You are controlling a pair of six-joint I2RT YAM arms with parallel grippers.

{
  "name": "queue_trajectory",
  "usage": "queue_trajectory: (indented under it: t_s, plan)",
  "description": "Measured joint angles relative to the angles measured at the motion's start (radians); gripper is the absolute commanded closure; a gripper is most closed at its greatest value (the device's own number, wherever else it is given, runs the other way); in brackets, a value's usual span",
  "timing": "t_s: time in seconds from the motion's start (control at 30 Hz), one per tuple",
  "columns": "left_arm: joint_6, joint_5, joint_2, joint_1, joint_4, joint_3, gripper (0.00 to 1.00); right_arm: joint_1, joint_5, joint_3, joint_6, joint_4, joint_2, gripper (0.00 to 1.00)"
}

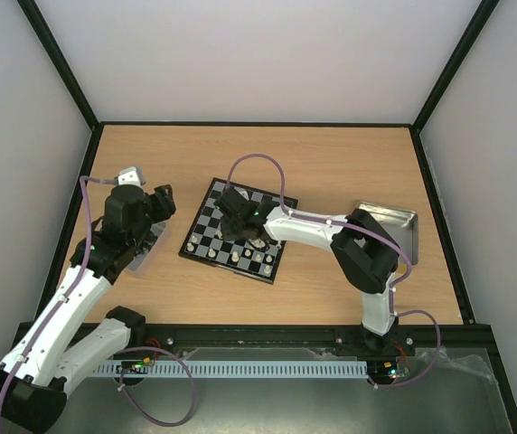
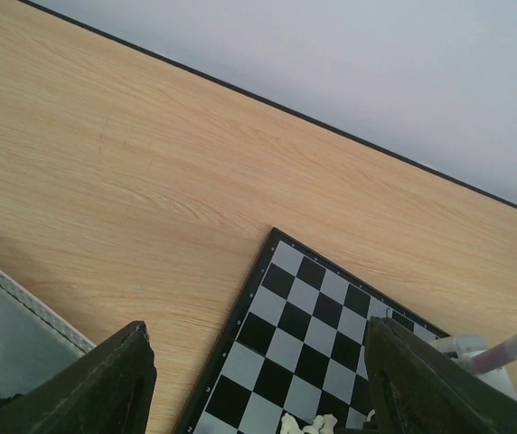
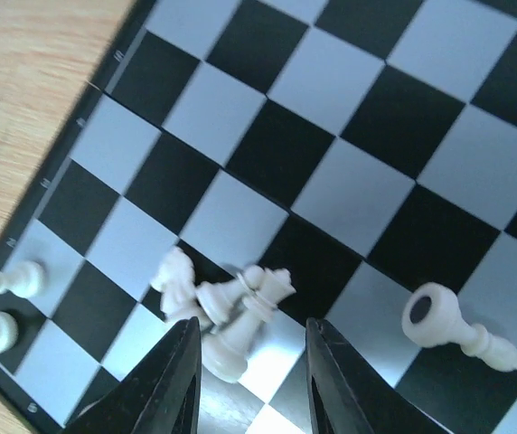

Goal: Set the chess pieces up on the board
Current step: Pick up the chess piece from the chessboard.

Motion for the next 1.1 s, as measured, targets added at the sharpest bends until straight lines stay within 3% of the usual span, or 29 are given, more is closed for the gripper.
queue_trajectory:
  t_s: [0.77, 0.97, 1.1]
  plan:
    - [-0.001, 0.011, 0.007, 0.000, 0.002, 0.000, 0.34, 0.000, -0.054, -0.013, 0.022, -0.004, 0.056, 0.67]
    - [0.000, 0.011, 0.007, 0.000, 0.006, 0.000, 0.34, -0.002, -0.053, -0.013, 0.021, -0.005, 0.060, 0.75]
    - [0.000, 0.011, 0.007, 0.000, 0.006, 0.000, 0.34, -0.002, -0.043, -0.013, 0.016, -0.012, 0.061, 0.73]
